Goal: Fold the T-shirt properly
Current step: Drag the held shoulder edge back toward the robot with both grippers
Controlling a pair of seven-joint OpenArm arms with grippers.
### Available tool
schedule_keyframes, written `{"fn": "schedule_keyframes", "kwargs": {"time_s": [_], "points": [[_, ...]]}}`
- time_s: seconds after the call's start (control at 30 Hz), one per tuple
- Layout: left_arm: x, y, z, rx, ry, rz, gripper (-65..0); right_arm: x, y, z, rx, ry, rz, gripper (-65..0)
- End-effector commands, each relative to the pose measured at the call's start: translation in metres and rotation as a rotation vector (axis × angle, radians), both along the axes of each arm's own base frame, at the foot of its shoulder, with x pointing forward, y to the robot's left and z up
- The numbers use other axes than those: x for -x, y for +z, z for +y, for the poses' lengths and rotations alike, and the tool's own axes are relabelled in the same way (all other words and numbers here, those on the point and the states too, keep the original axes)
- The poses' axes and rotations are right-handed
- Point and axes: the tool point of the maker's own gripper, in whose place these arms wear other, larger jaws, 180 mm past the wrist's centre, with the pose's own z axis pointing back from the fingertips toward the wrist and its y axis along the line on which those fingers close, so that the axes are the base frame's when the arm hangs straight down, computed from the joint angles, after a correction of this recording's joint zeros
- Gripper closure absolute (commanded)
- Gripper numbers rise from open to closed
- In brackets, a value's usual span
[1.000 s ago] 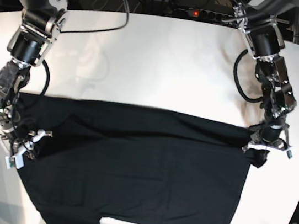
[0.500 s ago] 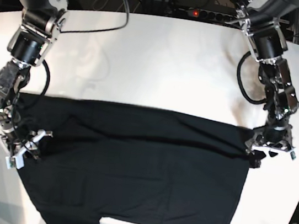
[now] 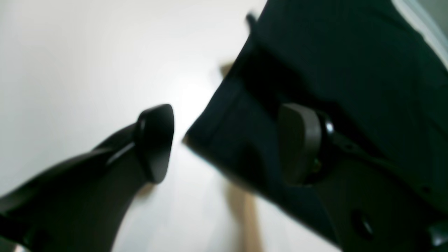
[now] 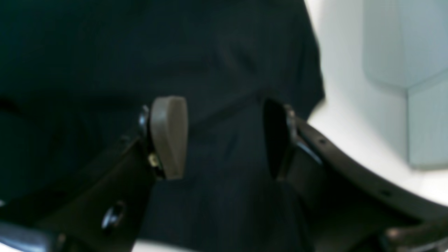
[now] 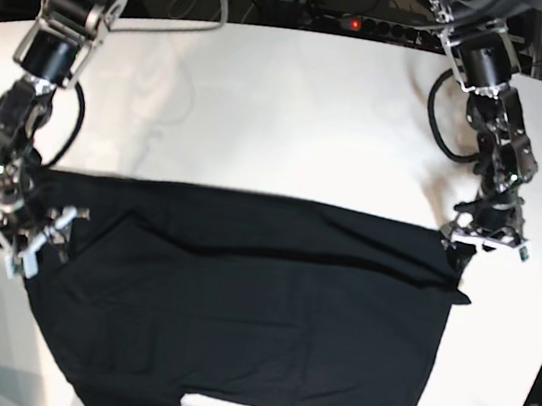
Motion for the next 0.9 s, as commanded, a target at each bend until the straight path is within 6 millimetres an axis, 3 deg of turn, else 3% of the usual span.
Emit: {"fn": "schedule_keyframes", "kwargs": {"time_s": [0.0,0.27,0.43,0.6,0.87], "points": [[-0.010,0.014,0.005,-0.017,0.001,-0.050,-44.6,-0.009,0.026,0.001,0.001,0.018,-0.086,-35.4],[-0.011,-0.011,0.001,0.035,0.010,0.004,-42.5,0.040,0.002,-0.025,0.027,-0.055,-0.033,-35.4],[-0.016,-0.022,-0.002,0.069,0.016,0.026,-19.3,0.058,-0.027,-0.057,-0.009,-0.142,0.042,-35.5],[-0.014,-0.027,-0.005,0.081,0.016,0.037,0.0,0.057,-0.029,-0.078,-0.014,-0.173,0.041,-35.5],[0.001,-0.037,-0.001,0.072,0.020,0.068,-0.1,0.064,-0.061,-0.095,-0.070,-0.209,0.116,-35.5]]}}
